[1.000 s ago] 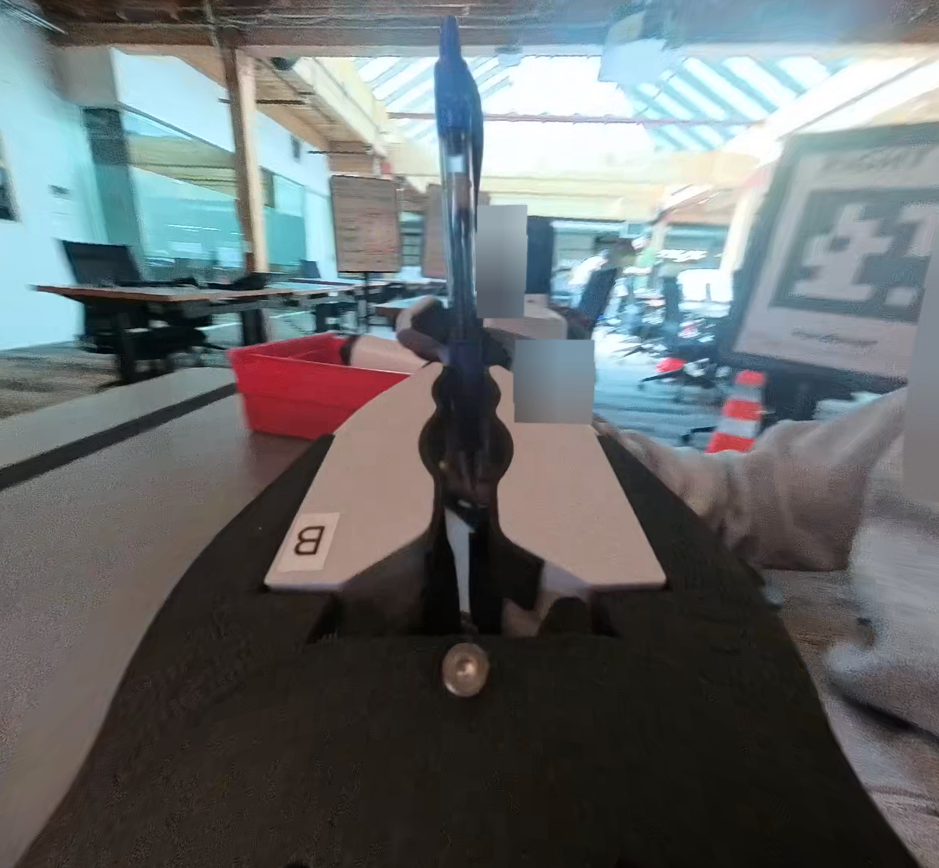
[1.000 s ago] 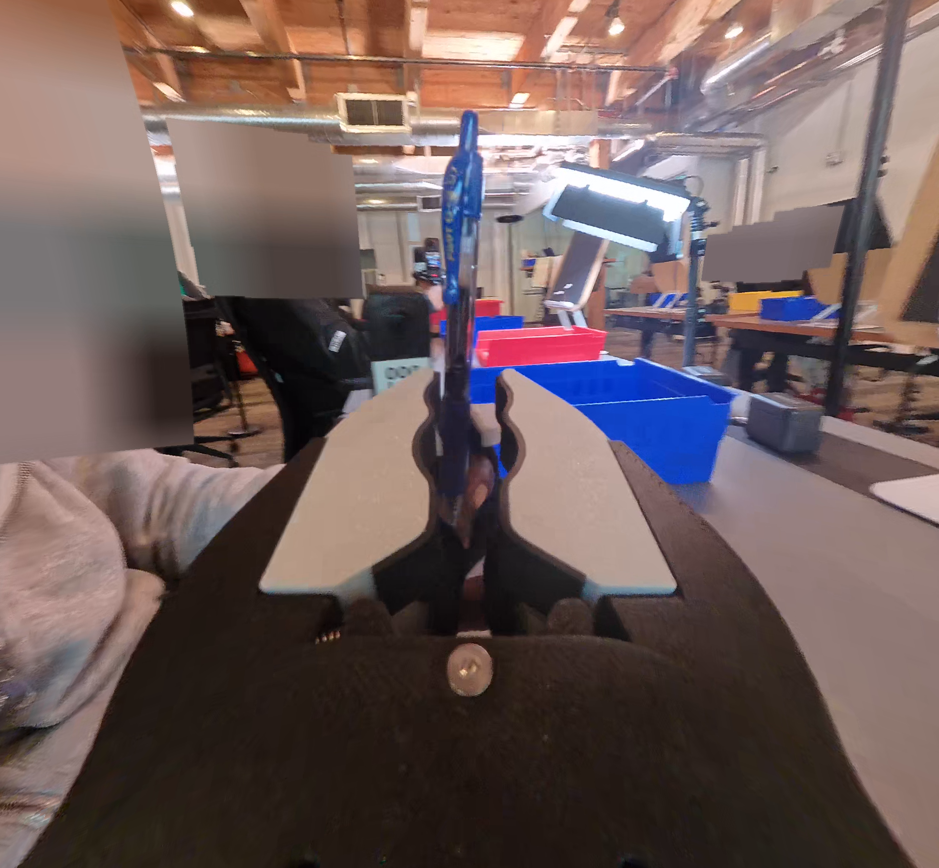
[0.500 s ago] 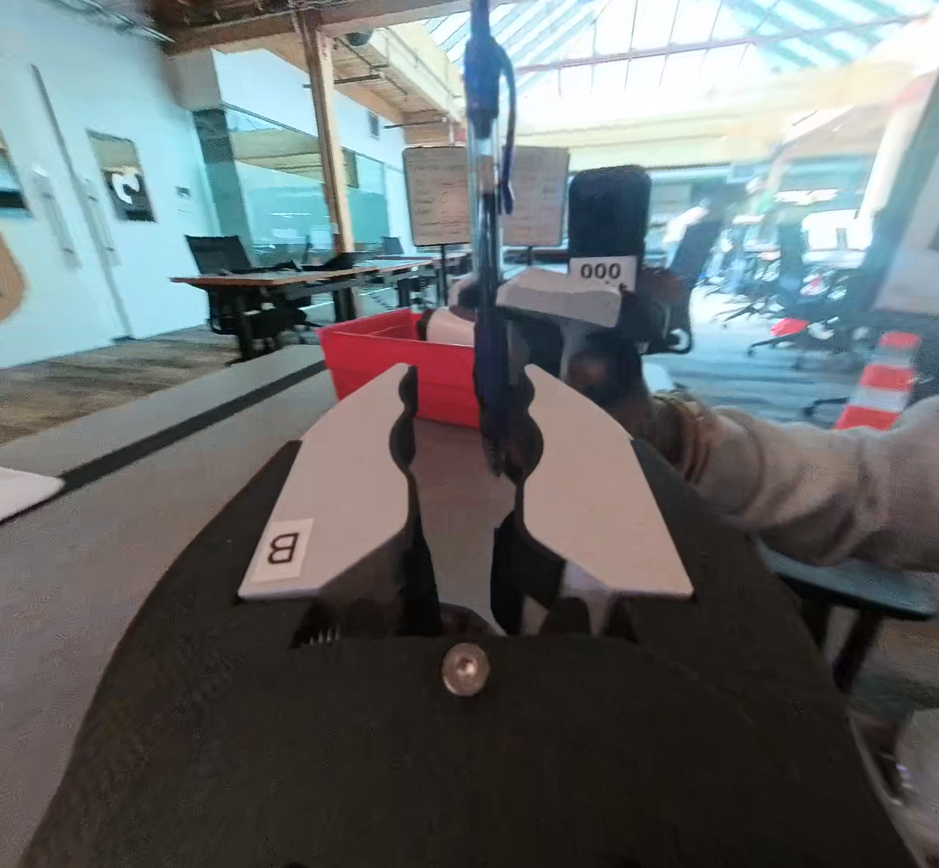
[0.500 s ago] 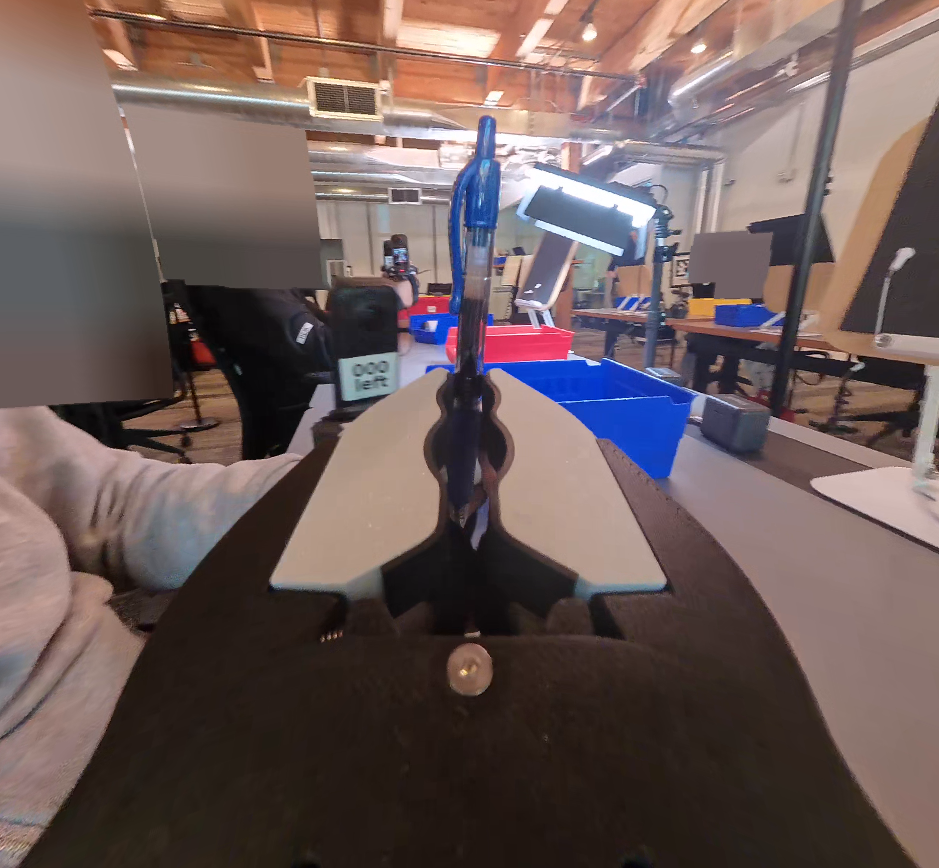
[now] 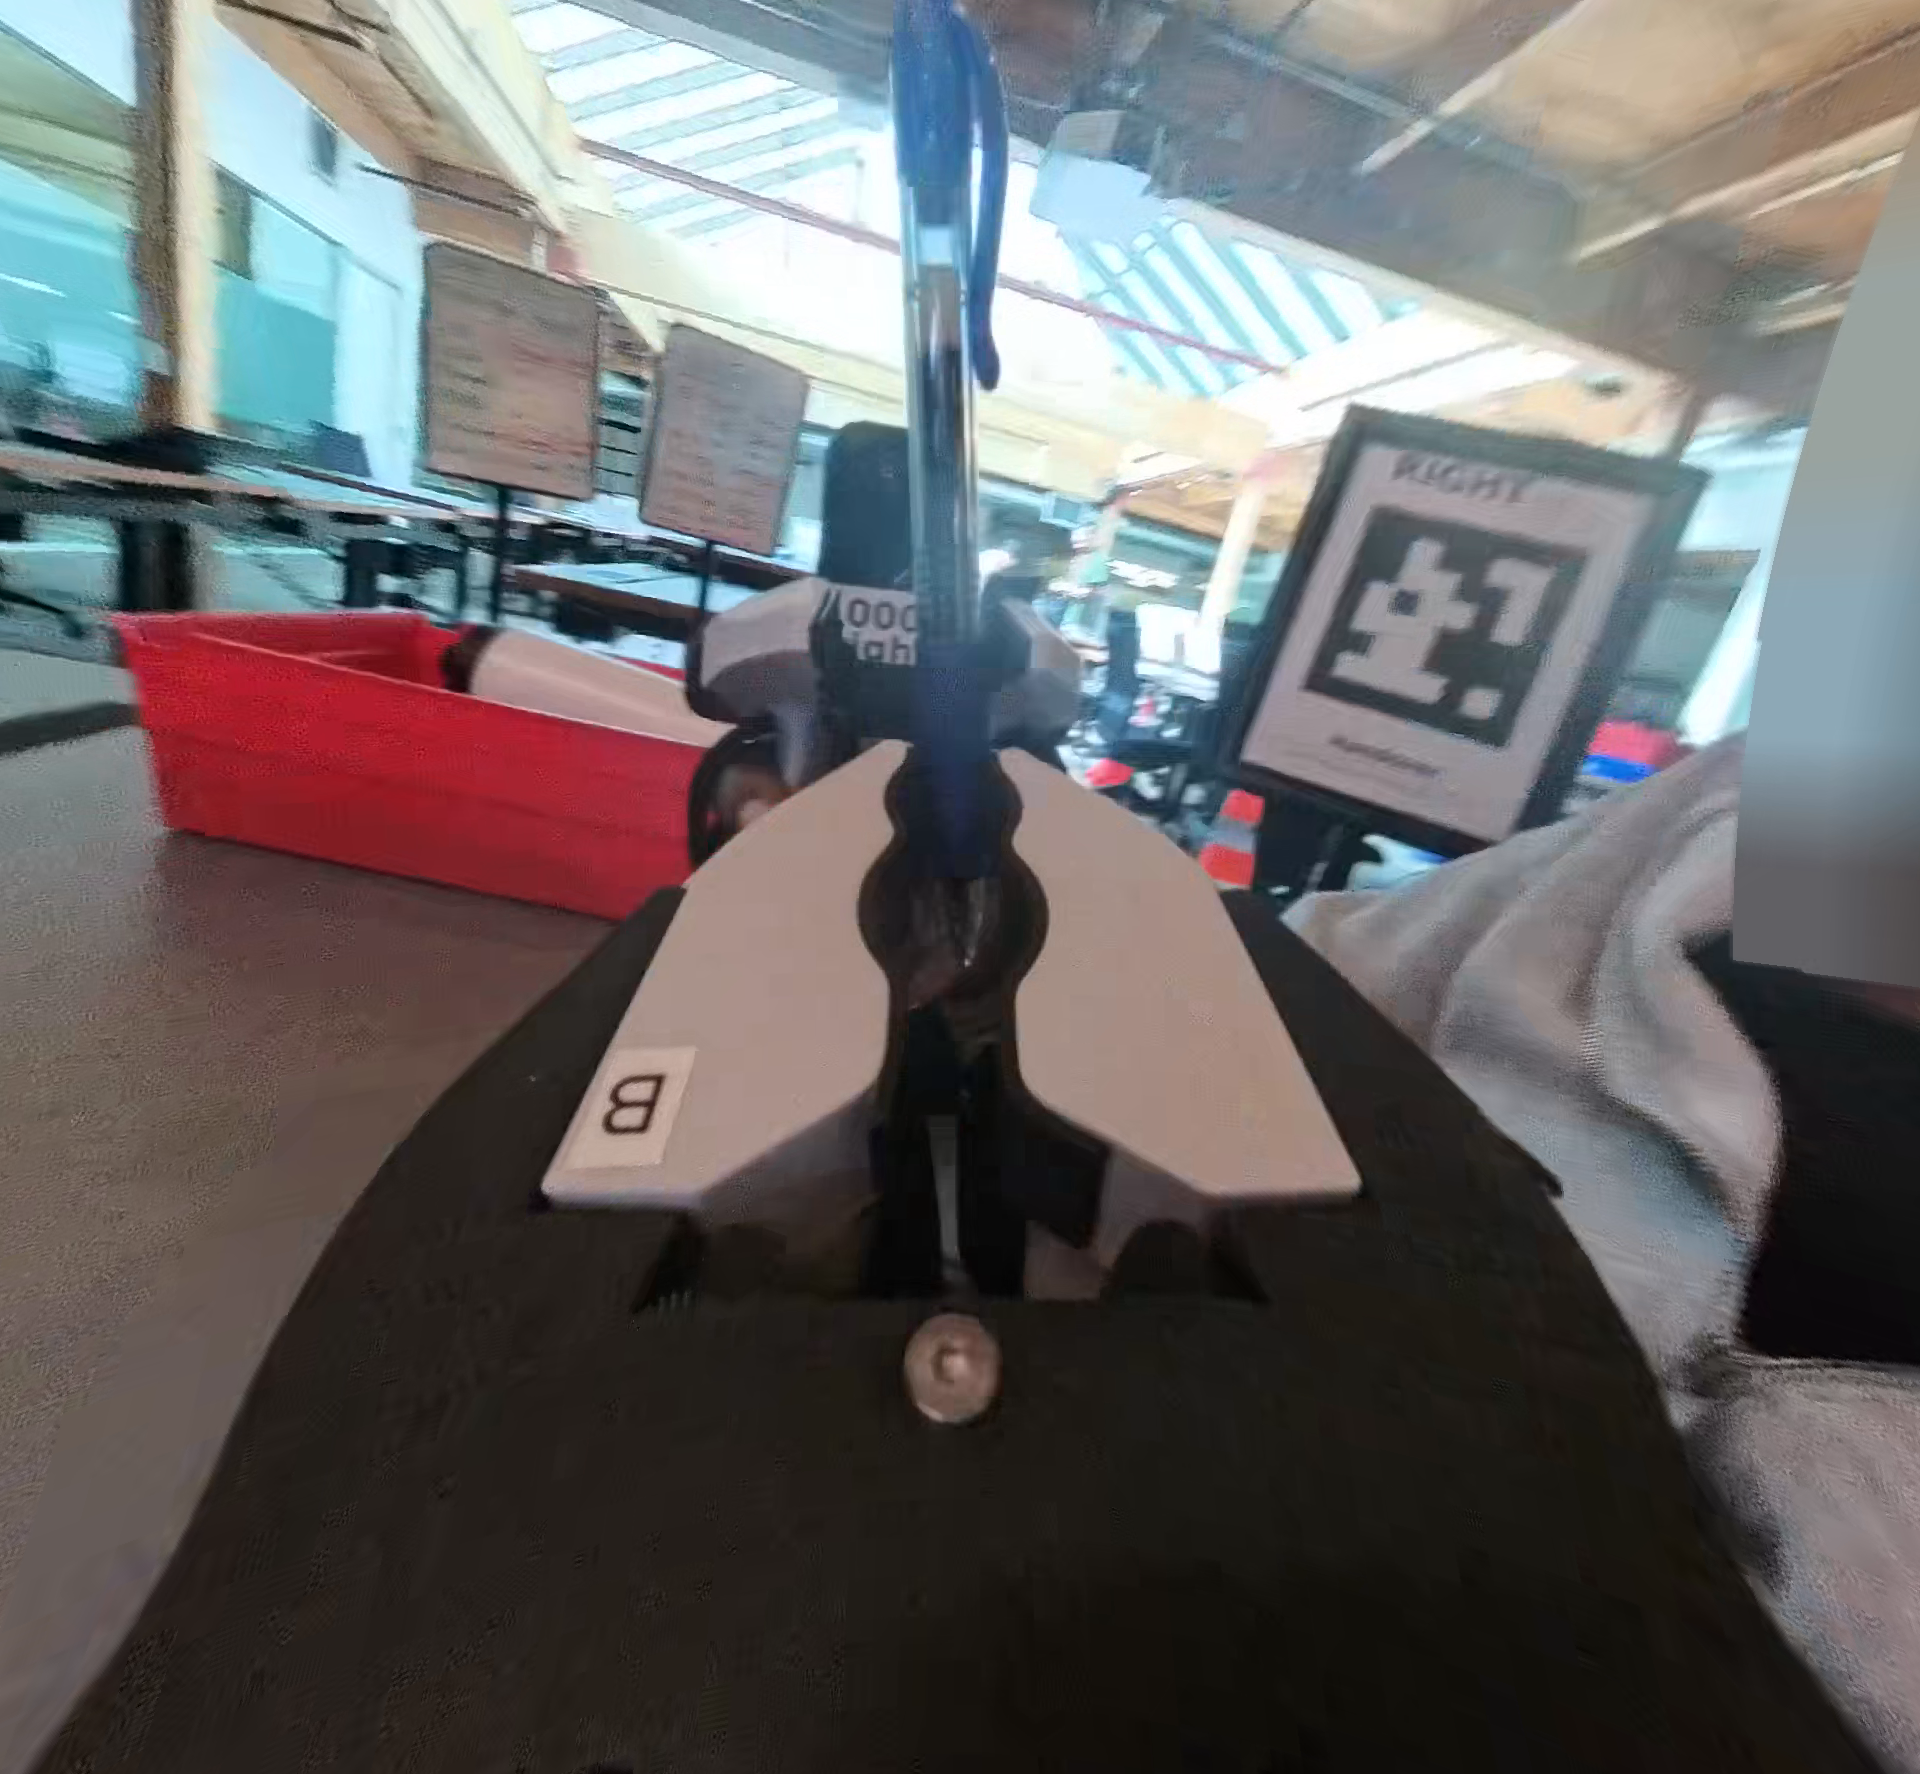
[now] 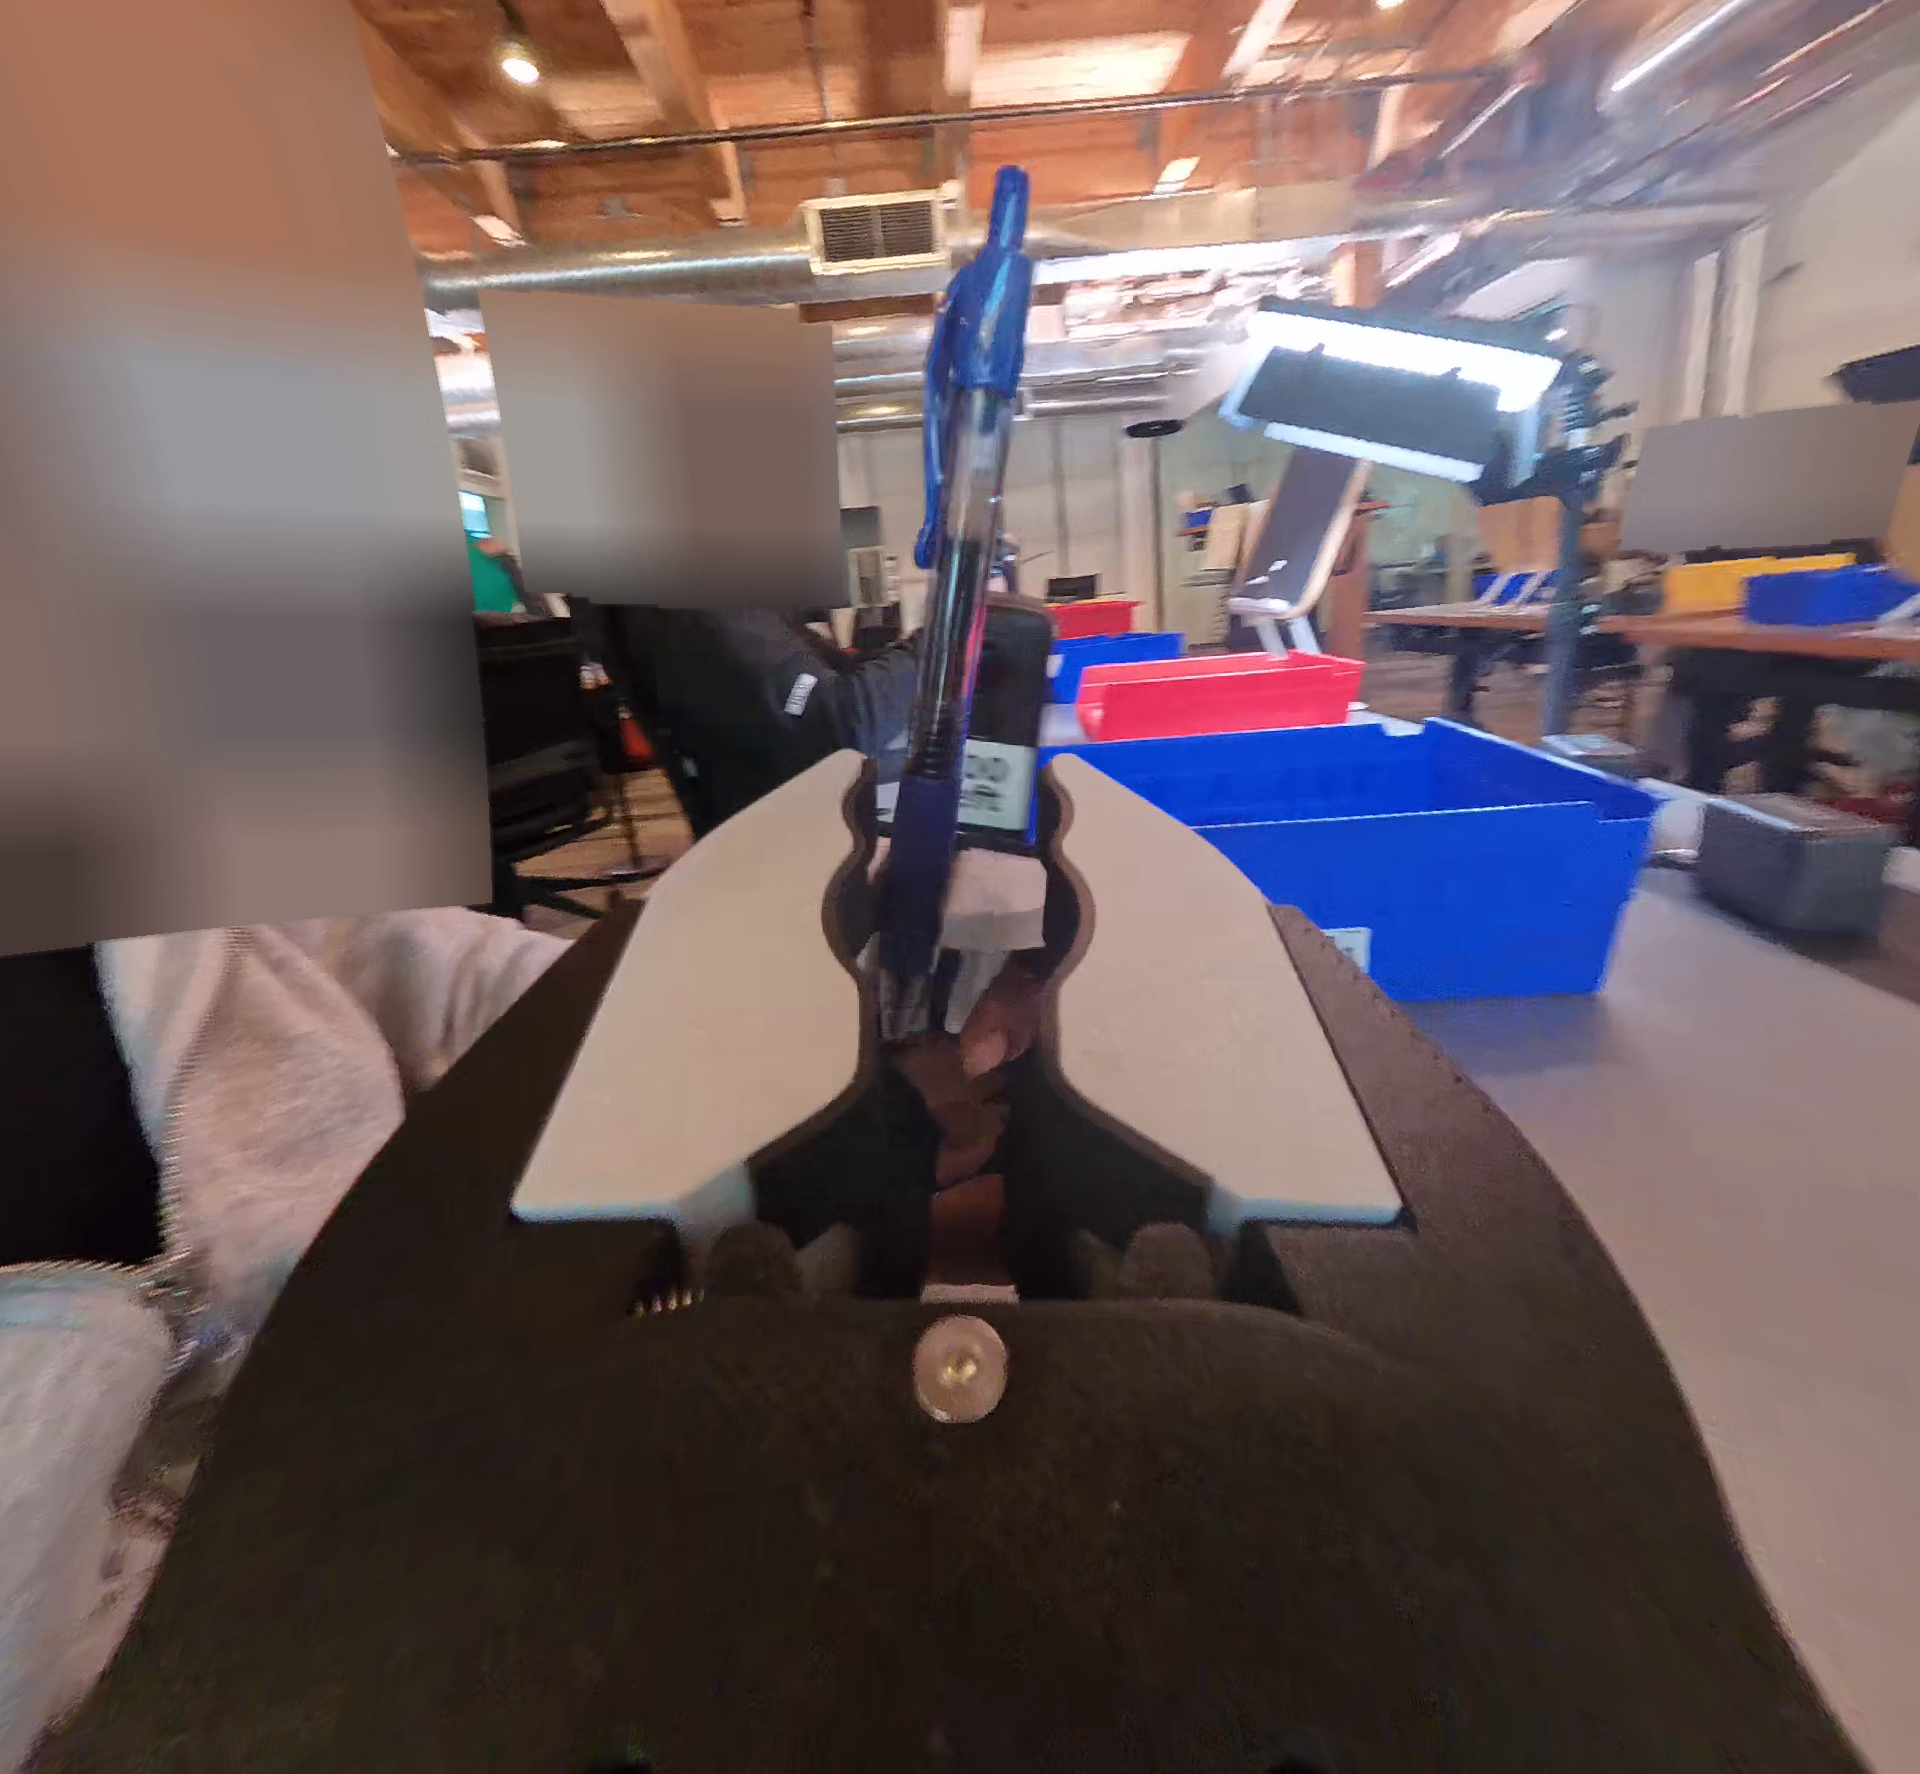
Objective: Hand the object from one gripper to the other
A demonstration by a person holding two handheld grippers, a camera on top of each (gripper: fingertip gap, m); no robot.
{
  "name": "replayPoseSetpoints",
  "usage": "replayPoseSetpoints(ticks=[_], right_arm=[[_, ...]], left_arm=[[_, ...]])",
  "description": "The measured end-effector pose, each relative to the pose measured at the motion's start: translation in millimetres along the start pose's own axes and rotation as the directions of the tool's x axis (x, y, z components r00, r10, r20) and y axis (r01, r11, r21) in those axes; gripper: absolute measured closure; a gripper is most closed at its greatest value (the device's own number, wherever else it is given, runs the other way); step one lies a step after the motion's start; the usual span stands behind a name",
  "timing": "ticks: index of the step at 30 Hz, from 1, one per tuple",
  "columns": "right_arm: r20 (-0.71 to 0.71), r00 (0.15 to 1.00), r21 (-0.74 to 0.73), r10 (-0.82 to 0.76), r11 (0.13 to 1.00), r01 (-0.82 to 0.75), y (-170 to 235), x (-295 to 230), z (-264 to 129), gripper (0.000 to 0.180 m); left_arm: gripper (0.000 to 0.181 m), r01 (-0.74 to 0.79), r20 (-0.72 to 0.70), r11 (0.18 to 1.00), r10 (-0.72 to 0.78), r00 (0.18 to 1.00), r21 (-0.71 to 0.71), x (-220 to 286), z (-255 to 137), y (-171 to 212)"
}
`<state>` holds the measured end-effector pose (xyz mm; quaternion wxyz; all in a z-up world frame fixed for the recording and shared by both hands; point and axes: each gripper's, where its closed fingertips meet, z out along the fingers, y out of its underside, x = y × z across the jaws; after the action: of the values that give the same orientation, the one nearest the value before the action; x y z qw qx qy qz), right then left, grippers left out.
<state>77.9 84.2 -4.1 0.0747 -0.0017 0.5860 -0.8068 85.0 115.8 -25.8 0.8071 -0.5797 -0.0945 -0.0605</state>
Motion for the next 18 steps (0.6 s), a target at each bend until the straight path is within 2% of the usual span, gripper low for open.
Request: replayPoseSetpoints(ticks=[1,2,4,7,8,10,12,14,16,18], right_arm=[[0.027,0.999,0.001,0.020,1.000,-0.020,0.2,-2.9,0.3,0.153],[0.049,0.999,0.005,0.024,1.000,-0.025,0.1,-5.8,0.1,0.165],[0.066,0.998,-0.005,0.001,1.000,0.000,0.6,-10.1,-0.1,0.168],[0.009,0.997,-0.018,-0.080,0.997,0.080,-0.3,-6.4,-1.0,0.168],[-0.026,0.994,-0.021,-0.110,0.994,0.109,-0.2,-2.8,-1.4,0.168],[-0.101,0.982,-0.036,-0.159,0.987,0.157,1.3,5.5,-2.0,0.169],[-0.155,0.970,-0.054,-0.186,0.982,0.180,4.3,11.8,-1.6,0.169],[-0.190,0.962,-0.076,-0.197,0.980,0.186,8.4,16.5,-0.9,0.169],[-0.213,0.954,-0.101,-0.209,0.976,0.192,11.5,20.6,-1.1,0.169],[-0.221,0.952,-0.118,-0.214,0.974,0.192,13.5,22.9,-1.0,0.169]], left_arm=[[0.169,0.059,-0.044,0.998,-0.059,0.997,0.008,3.5,0.7,0.2],[0.168,0.084,-0.061,0.996,-0.083,0.995,0.008,4.8,1.3,1.4],[0.166,0.067,-0.068,0.998,-0.067,0.995,0.002,6.1,1.7,2.1],[0.163,-0.049,0.062,0.999,0.049,0.997,-0.010,-8.4,1.5,2.5],[0.154,-0.119,0.147,0.992,0.123,0.982,-0.036,-17.5,0.3,4.0],[0.145,-0.282,0.295,0.950,0.309,0.904,-0.133,-33.4,-3.4,6.1],[0.144,-0.425,0.377,0.872,0.488,0.787,-0.242,-42.1,-6.6,6.4],[0.164,-0.505,0.389,0.794,0.606,0.693,-0.337,-45.7,-7.4,10.3],[0.168,-0.495,0.432,0.778,0.627,0.648,-0.387,-53.8,-11.3,11.1],[0.170,-0.466,0.443,0.797,0.602,0.664,-0.383,-56.0,-14.7,11.0]])
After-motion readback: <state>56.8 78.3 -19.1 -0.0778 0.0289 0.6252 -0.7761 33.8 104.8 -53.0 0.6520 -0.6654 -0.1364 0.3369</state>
